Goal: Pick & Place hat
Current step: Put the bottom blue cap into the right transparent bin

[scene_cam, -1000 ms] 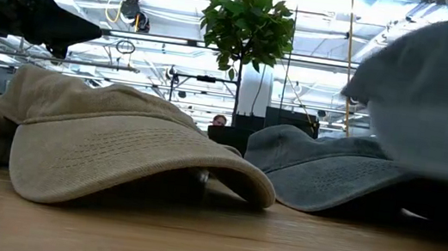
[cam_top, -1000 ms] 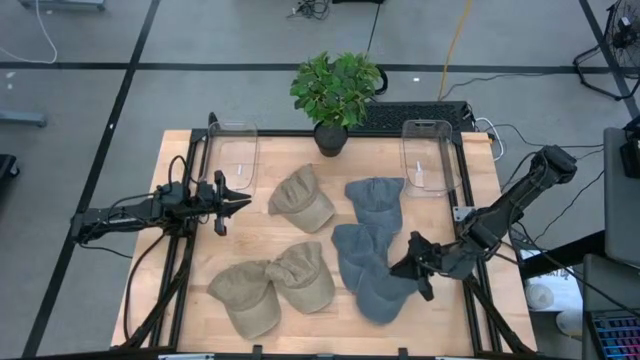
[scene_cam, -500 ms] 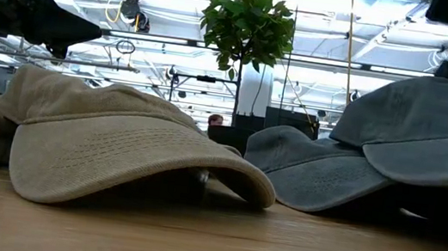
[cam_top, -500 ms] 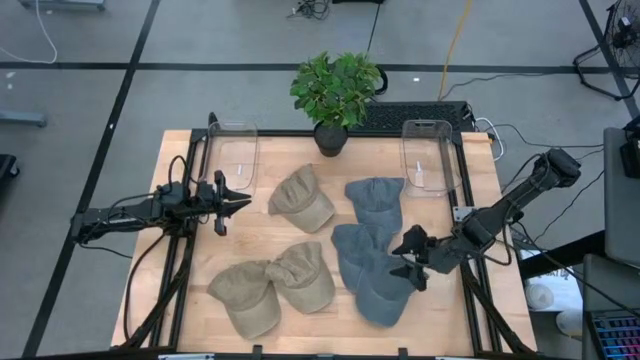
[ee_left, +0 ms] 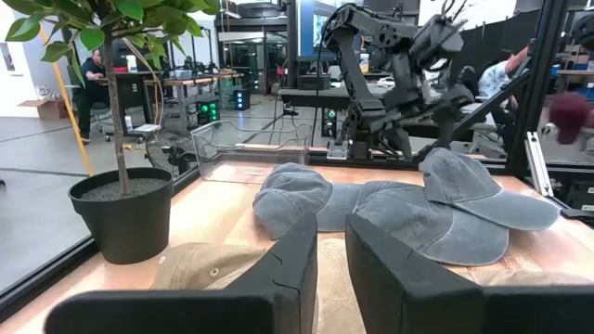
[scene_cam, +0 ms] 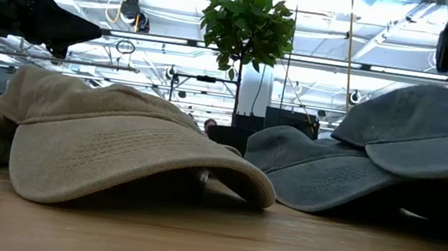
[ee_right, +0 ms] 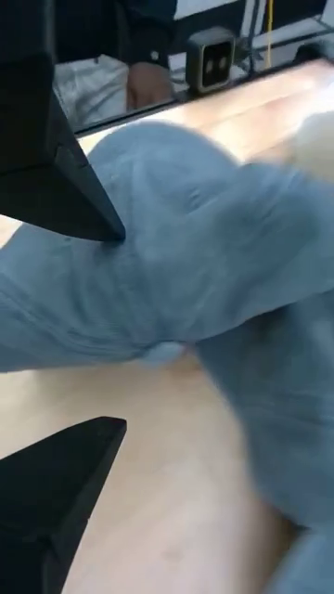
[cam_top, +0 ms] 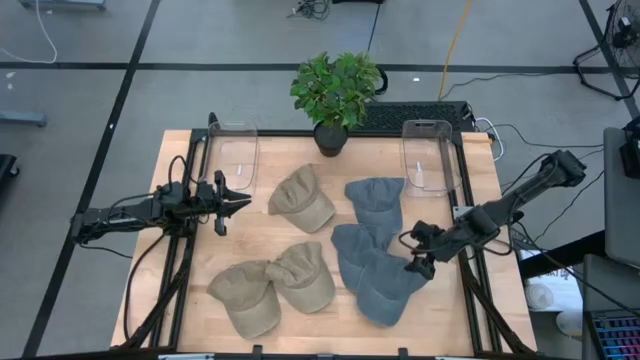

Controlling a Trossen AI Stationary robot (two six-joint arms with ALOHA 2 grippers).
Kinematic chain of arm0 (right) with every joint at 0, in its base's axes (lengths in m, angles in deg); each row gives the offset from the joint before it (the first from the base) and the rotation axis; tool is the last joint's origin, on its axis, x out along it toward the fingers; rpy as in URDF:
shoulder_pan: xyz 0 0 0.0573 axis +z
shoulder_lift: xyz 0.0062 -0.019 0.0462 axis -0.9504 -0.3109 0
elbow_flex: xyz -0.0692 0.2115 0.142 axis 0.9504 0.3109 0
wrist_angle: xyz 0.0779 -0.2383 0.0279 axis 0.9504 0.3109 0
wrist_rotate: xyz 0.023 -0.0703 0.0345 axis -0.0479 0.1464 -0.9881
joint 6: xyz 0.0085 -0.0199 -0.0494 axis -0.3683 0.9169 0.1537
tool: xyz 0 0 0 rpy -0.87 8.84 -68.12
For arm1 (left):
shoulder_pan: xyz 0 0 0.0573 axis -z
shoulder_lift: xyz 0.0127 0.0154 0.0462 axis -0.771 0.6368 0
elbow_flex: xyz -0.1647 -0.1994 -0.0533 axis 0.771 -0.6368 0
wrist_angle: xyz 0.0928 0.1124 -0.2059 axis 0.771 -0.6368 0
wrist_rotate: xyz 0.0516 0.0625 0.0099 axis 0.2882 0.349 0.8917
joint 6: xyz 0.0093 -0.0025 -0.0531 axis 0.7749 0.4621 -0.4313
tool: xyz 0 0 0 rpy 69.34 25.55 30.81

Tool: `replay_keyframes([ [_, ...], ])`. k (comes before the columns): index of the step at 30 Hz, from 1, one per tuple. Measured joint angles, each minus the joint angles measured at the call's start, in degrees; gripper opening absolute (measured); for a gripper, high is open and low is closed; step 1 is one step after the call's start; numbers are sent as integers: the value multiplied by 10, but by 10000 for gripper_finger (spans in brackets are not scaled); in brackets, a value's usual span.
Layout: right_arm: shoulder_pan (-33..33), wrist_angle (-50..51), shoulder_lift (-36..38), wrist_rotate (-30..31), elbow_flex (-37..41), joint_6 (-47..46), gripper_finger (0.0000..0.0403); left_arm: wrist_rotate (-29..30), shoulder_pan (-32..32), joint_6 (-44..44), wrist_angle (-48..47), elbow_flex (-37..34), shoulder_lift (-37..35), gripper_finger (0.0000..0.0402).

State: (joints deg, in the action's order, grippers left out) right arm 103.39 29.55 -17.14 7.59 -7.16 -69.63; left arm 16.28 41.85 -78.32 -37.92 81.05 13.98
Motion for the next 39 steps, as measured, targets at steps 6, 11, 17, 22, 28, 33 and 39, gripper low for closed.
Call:
replay_keyframes([
  [6,1,-154,1,-56,114,-59,318,0,0,0,0,0,0,67],
  [11,1,-447,2,-73,220,-65,318,0,0,0,0,0,0,67],
  [17,1,-713,2,-69,296,-57,318,0,0,0,0,0,0,67],
  [22,0,-754,2,-66,291,3,318,0,0,0,0,0,0,67],
  [28,0,-706,3,-54,265,45,318,0,0,0,0,0,0,67],
  [33,0,-617,-4,-25,242,84,318,0,0,0,-1,0,0,67],
  [39,0,-532,-31,-20,196,97,318,0,0,0,0,0,0,67],
])
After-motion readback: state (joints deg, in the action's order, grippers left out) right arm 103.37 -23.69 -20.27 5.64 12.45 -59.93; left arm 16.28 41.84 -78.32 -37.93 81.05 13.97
